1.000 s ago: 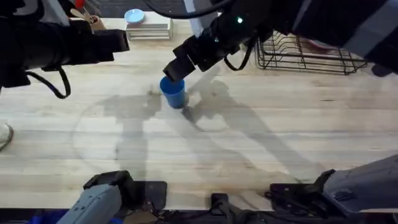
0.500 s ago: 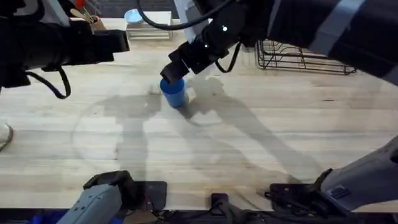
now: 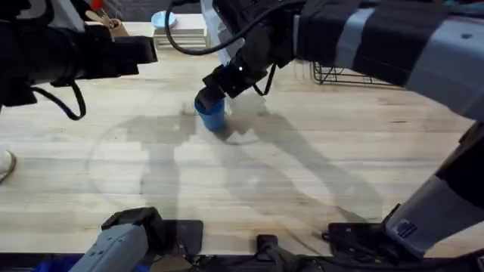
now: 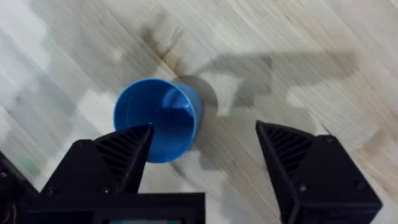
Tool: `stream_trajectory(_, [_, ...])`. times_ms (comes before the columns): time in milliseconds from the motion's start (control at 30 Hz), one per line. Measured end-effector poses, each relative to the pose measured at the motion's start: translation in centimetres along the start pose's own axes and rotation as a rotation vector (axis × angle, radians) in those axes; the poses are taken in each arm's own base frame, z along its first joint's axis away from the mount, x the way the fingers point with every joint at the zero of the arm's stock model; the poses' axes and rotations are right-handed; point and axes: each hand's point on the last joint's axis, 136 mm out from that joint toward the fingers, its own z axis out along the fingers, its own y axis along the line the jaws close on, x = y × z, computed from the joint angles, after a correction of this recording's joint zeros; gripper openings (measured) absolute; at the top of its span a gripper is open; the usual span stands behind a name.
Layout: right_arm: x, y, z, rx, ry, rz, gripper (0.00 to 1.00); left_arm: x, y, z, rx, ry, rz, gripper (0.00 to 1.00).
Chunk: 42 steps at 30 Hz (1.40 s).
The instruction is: Pick up the cup on the table and put them onto the rack.
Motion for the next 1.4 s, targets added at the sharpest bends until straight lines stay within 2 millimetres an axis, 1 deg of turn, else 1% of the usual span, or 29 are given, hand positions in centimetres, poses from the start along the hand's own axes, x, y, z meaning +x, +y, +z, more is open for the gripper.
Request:
stream_trajectory(100, [0.1,-0.1,0.6,0.000,0.006,0.001,0.992,0.0,0.0,0.0,0.000,0.000,0.000,0.994])
stream_trajectory(233, [0.1,-0.2,1.2,0.000,0.009,0.002,0.914,0.0,0.0,0.0,0.000,0.000,0.000,0.994])
stream_trajectory(300, [0.0,-0.2,1.2,0.000,0.005,0.001,0.896,0.0,0.0,0.0,0.000,0.000,0.000,0.994])
stream_trajectory(333, [-0.1,-0.2,1.3,0.000,0.000,0.000,0.865,0.0,0.0,0.0,0.000,0.000,0.000,0.993])
stream_trajectory(433, [0.0,-0.2,1.6,0.000,0.005,0.001,0.834,0.0,0.0,0.0,0.000,0.000,0.000,0.993])
stream_trajectory(500, [0.2,-0.3,1.9,0.000,0.014,0.003,0.797,0.0,0.0,0.0,0.000,0.000,0.000,0.993])
stream_trajectory(633, [0.5,-0.4,2.6,0.001,0.029,0.009,0.630,0.0,0.0,0.0,0.000,0.000,0.000,0.993])
stream_trajectory(767, [0.6,-0.4,2.7,0.001,0.032,0.015,0.381,0.0,0.0,0.0,0.000,0.000,0.000,0.993])
stream_trajectory(967, [0.6,-0.4,2.7,0.001,0.031,0.019,0.065,0.0,0.0,0.0,0.000,0.000,0.000,0.994])
stream_trajectory(1000, [0.6,-0.4,2.7,-0.002,0.031,0.020,0.040,0.0,0.0,0.0,0.000,0.000,0.000,0.994])
stream_trajectory(1400, [0.7,-0.3,2.5,-0.005,0.040,0.021,0.033,0.0,0.0,0.0,0.000,0.000,0.000,0.993])
